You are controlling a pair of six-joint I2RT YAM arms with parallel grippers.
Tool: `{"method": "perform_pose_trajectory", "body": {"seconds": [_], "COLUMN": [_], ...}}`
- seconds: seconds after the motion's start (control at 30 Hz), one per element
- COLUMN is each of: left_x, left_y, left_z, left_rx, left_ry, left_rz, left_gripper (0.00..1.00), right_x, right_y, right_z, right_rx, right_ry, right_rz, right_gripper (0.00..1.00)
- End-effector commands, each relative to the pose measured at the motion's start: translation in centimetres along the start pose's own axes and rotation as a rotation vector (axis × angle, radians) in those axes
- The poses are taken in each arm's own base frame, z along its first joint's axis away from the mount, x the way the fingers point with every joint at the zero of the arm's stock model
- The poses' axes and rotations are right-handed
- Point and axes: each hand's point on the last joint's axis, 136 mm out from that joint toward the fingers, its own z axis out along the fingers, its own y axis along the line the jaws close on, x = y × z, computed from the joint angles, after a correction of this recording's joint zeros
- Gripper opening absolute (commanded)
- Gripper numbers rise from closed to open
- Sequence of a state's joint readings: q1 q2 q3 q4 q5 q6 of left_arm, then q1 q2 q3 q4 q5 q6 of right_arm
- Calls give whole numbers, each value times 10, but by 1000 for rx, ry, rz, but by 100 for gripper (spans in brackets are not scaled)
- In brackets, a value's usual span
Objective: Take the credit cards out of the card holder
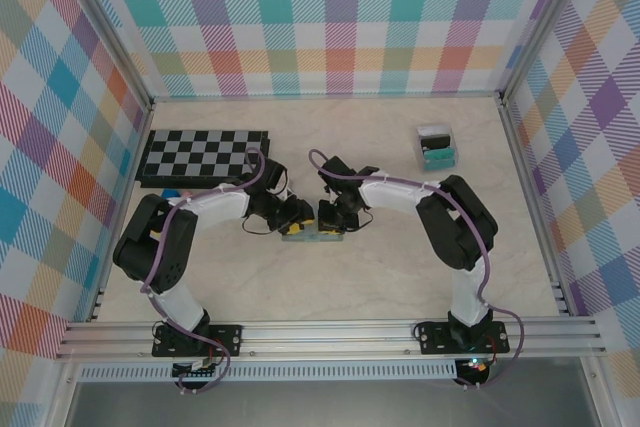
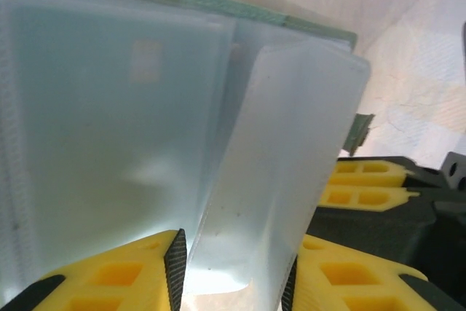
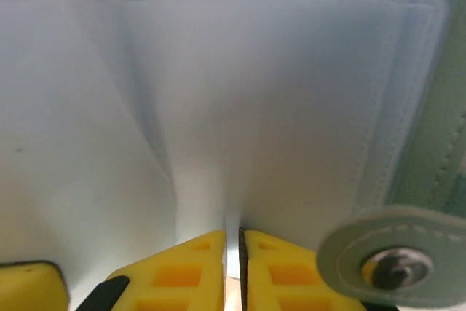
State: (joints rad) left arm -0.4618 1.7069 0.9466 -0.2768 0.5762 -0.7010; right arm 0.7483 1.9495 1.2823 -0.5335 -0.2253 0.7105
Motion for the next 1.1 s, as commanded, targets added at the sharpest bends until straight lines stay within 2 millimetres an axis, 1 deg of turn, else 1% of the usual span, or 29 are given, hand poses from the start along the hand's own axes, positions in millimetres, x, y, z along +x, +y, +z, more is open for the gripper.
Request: {"method": "perform_pose_trajectory", "body": {"seconds": [0.0,0.1,0.17,0.27,0.37,0.5,0.6,0.7,0.8,0.9,0.97,1.07], "left_x": [-8,-8,-7,-7,-5,-7,-14,-25,-30,-31,-31,-27], "left_y": [-20,-30,-38,-51,-61,-61,-54,-41,-21,5,19,31], "left_z": [-1,0,3,7,10,11,1,-17,-34,-48,-55,-57], "left_rx": [88,130,159,189,195,182,167,147,103,40,4,-26], "left_ry": [2,10,22,26,28,15,-6,-48,-87,-122,-151,-163], "left_rz": [2,5,10,26,49,44,31,7,-21,-81,-111,-128], "left_gripper": [42,45,47,49,50,52,53,55,60,69,76,85], "right_x": [-3,-7,-9,-12,-13,-14,-13,-12,-10,-10,-12,-15], "right_y": [17,10,-1,-11,-14,-8,0,12,23,34,37,33], "right_z": [-26,-45,-55,-68,-77,-84,-84,-80,-73,-64,-57,-43], "right_rx": [-65,-28,17,39,17,-22,-55,-97,-118,-115,-98,-42], "right_ry": [-63,-143,-197,-266,-311,-340,-329,-290,-255,-235,-217,-191], "right_rz": [-27,-24,-10,-3,-2,-22,-63,-101,-125,-143,-134,-101], "right_gripper": [15,15,16,17,17,17,17,16,15,15,15,14]}}
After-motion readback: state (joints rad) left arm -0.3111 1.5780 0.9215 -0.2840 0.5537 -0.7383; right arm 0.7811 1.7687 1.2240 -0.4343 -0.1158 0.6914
